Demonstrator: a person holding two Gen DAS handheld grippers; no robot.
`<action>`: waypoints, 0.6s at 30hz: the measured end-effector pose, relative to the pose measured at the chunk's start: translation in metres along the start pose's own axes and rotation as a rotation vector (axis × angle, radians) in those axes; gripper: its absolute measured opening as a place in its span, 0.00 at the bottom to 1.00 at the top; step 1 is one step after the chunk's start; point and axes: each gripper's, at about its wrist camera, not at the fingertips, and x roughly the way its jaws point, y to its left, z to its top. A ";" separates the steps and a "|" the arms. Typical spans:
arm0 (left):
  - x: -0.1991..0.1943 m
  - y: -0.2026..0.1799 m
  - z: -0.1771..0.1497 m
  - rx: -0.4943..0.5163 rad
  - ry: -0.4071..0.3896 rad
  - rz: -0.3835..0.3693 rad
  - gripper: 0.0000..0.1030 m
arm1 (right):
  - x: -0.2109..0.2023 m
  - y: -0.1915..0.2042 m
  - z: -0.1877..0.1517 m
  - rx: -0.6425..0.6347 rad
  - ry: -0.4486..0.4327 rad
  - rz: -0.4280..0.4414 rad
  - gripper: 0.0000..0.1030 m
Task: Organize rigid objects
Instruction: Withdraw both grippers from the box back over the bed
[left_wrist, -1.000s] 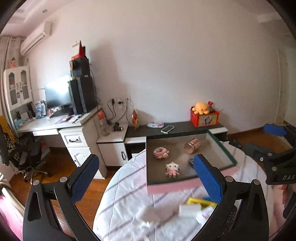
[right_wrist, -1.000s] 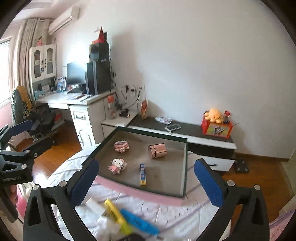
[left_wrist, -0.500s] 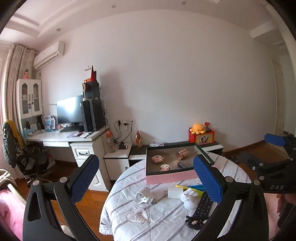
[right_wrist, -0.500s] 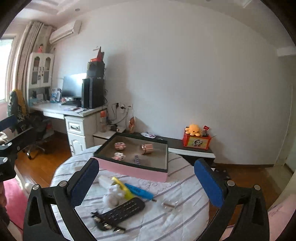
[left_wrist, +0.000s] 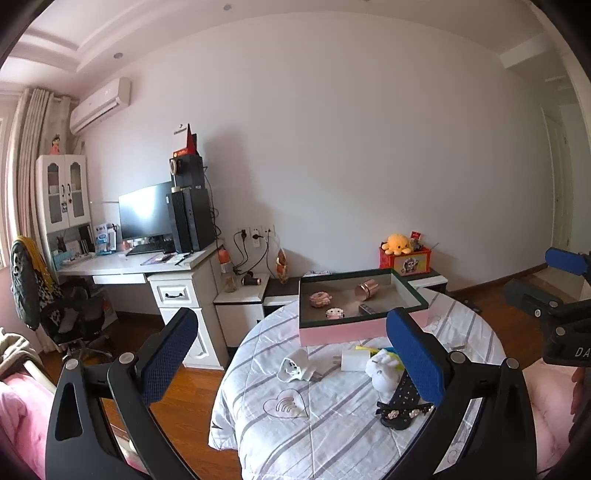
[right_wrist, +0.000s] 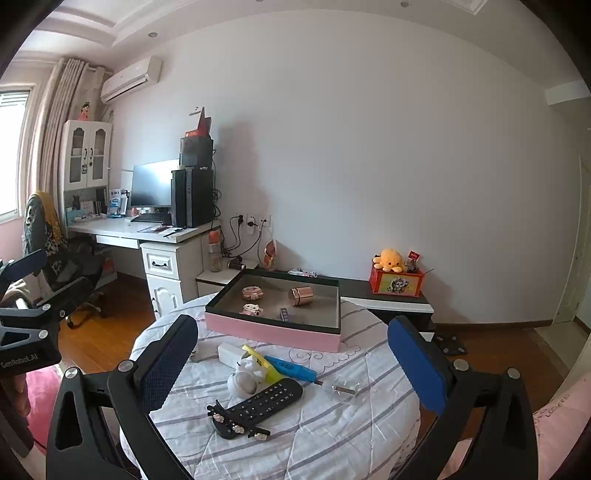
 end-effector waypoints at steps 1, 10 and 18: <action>-0.001 0.000 -0.001 0.003 -0.001 0.007 1.00 | 0.000 0.000 -0.001 0.002 0.003 0.002 1.00; 0.004 -0.001 -0.007 0.011 0.031 0.012 1.00 | -0.005 0.000 -0.007 -0.004 0.018 -0.007 1.00; 0.013 -0.008 -0.009 0.028 0.050 0.000 1.00 | -0.001 -0.004 -0.011 -0.001 0.042 -0.010 1.00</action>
